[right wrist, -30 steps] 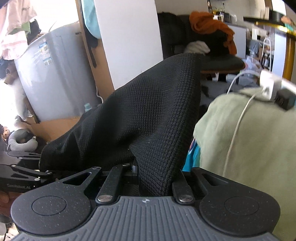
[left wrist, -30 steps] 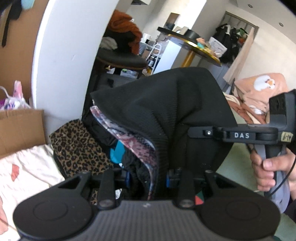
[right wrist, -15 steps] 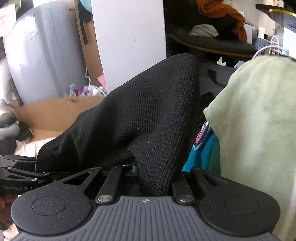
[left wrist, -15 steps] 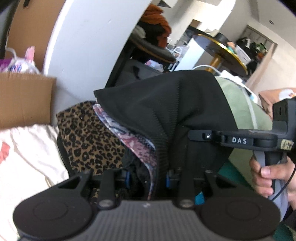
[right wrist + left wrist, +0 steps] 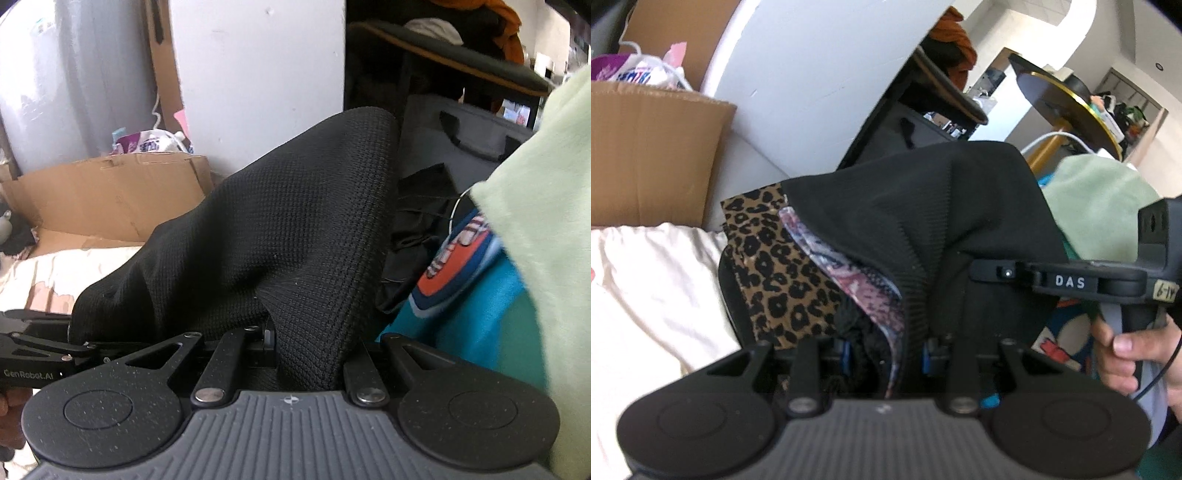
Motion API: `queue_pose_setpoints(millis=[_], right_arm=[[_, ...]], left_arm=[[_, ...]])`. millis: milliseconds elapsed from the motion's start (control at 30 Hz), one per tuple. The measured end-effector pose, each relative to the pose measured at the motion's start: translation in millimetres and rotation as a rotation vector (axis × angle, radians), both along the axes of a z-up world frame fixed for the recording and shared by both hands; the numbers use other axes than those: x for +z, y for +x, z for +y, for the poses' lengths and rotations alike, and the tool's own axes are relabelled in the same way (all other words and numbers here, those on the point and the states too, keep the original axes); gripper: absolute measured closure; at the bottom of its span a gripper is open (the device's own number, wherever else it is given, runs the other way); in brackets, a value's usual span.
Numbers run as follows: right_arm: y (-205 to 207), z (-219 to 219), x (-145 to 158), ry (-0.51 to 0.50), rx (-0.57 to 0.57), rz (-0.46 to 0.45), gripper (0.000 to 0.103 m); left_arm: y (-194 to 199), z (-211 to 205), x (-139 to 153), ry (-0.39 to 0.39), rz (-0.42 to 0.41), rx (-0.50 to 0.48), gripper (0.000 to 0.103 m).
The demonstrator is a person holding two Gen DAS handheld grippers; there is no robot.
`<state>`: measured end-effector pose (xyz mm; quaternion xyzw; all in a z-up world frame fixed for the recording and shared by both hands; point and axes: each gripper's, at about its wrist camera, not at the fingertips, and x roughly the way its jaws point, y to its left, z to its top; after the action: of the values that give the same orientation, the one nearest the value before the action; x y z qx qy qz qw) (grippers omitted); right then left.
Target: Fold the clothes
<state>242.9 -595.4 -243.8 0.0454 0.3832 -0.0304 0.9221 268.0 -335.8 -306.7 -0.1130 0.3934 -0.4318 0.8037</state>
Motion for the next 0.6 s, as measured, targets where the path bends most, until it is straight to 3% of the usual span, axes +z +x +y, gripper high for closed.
queue_pose_setpoints(millis=[300, 600], right_arm=[[39, -18, -26, 0.045, -0.01, 0.018, 0.092], [72, -25, -34, 0.022, 0.016, 0.049, 0.092]], left_arm=[[38, -10, -23, 0.008, 0.019, 0.0, 0.069], [65, -14, -34, -0.001, 0.036, 0.025, 0.069]])
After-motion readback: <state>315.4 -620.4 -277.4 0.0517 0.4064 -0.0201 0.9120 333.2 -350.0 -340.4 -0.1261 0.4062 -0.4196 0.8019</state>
